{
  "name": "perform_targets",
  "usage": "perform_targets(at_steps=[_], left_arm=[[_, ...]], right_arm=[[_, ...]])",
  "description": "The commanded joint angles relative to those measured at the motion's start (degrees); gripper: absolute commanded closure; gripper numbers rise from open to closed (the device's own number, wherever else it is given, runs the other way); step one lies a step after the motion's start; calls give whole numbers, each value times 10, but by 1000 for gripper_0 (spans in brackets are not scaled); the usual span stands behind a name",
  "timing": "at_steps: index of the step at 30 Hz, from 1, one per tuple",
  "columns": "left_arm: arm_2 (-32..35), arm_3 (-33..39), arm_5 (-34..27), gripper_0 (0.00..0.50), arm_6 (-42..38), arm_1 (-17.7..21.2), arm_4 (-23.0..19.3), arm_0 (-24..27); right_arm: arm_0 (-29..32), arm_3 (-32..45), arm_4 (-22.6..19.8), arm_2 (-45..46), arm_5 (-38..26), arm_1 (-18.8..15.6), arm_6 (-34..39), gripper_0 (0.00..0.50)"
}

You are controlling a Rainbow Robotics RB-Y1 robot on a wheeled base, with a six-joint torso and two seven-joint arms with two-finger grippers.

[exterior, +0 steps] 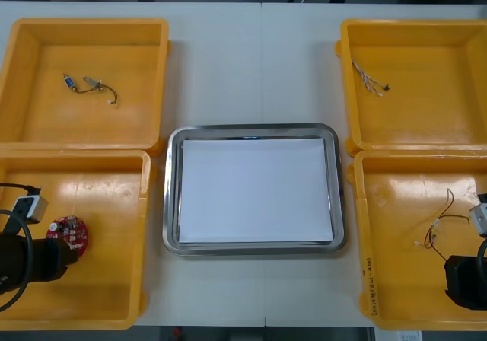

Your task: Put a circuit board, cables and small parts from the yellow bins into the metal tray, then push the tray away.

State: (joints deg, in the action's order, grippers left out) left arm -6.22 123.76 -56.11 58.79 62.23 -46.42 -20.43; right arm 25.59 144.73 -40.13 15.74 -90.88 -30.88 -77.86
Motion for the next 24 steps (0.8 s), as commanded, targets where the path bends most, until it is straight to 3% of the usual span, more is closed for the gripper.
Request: perform_targets(at_steps=[1,7,14,16,17,18,20,24], left_arm=[[19,17,6,0,57,23,2,-5],[42,19,-5,0,58,23,-27,-1],[102,64,-92,0,60,23,-61,3],[116,75,-112,0,61,24,-65,3],[124,83,-123,0,62,25,-68,3],[132,90,-133,0,62,26,-71,3],[146,99,-148,0,63,28,-78,4],[186,109,-179,0,70,37,-118,6]], right_arm=[[28,20,-8,16,7,9,25,500],[29,20,-6,15,11,10,29,500],[23,20,-4,15,11,9,33,500],[22,20,-2,15,11,10,35,355],[21,20,-1,15,11,9,36,211],[21,20,0,15,11,10,37,108],[21,20,1,15,11,9,39,16],[18,20,1,15,11,9,44,0]])
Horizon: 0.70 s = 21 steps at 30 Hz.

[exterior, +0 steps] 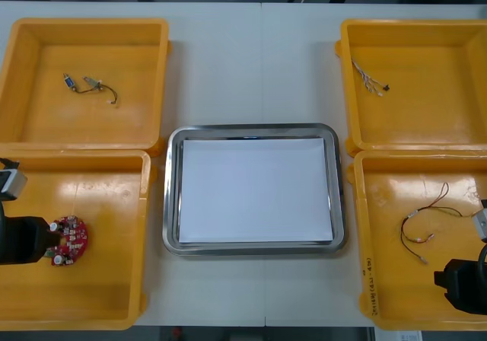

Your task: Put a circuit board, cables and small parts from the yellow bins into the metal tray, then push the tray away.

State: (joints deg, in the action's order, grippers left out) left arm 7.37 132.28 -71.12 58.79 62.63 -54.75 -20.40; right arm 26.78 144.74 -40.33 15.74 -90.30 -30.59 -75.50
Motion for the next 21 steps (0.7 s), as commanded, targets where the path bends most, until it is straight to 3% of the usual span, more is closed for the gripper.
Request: perform_targets(at_steps=[1,7,11,15,21], left_arm=[[65,25,-42,0,74,35,-48,7],[137,26,-109,0,88,38,-100,12],[163,26,-140,0,101,42,-119,22],[163,24,-141,0,137,47,-126,30],[162,24,-133,0,197,62,-171,30]], right_arm=[[5,19,2,16,5,6,22,0],[-7,19,-2,30,3,6,32,0],[-38,19,-3,46,-31,6,43,0],[-81,19,-6,55,-83,6,84,0],[-151,19,-11,54,-146,7,149,0]])
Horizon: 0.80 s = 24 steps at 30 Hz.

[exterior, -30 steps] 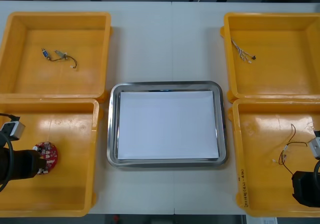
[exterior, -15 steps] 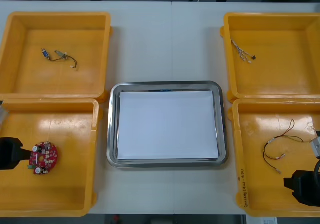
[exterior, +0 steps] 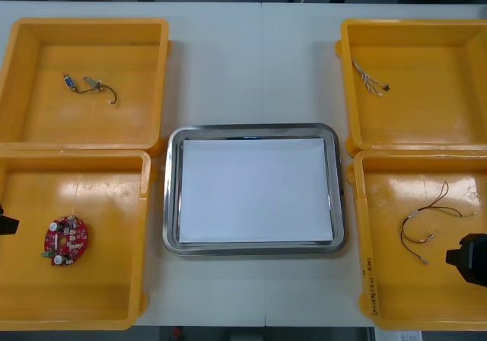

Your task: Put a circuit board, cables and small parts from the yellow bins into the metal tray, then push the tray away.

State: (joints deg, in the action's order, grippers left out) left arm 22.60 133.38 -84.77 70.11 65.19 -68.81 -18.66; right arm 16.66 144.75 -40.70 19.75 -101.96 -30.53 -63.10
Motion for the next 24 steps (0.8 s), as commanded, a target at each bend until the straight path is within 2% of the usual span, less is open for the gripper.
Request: perform_targets(at_steps=[1,5,9,19,24], left_arm=[[10,13,5,0,95,37,-39,13],[10,13,14,0,135,38,-46,6],[10,13,37,0,167,47,-46,-13],[10,12,153,0,260,79,-47,-99],[10,2,205,0,309,105,-48,-140]], right_arm=[[-61,19,-7,13,-42,6,34,0],[-93,18,-7,9,-71,6,69,0],[-115,-8,-10,3,-74,6,94,0],[-165,-96,7,2,-55,6,109,0],[-197,-145,13,0,-54,6,155,0]])
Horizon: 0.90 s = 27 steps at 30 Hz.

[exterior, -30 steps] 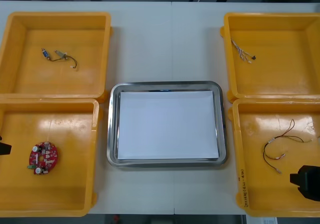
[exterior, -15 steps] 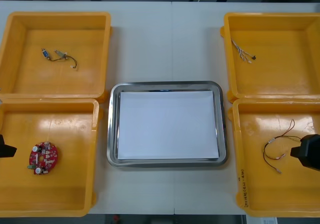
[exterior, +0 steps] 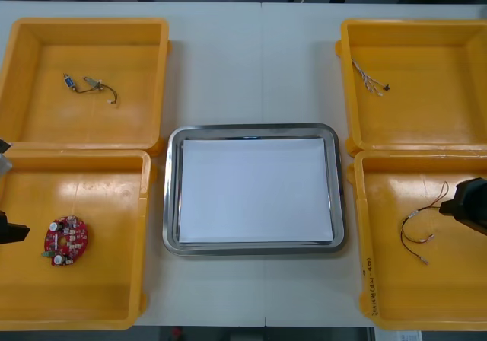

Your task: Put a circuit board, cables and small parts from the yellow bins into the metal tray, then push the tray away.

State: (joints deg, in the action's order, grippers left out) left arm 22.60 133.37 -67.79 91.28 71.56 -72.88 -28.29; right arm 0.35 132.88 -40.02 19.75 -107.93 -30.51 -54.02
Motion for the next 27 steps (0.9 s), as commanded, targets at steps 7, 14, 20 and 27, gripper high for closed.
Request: perform_targets(at_steps=[7,14,20,27], left_arm=[[-20,-37,128,0,183,67,-10,-78],[-55,-68,171,0,252,78,-10,-78],[-86,-90,209,0,311,85,-10,-77],[-138,-126,282,0,374,103,-13,-77]], right_arm=[[-64,-61,19,-24,18,6,154,0],[-91,-102,29,-45,34,6,219,0],[-110,-147,38,-51,38,6,222,0],[-119,-196,51,-72,66,6,235,0]])
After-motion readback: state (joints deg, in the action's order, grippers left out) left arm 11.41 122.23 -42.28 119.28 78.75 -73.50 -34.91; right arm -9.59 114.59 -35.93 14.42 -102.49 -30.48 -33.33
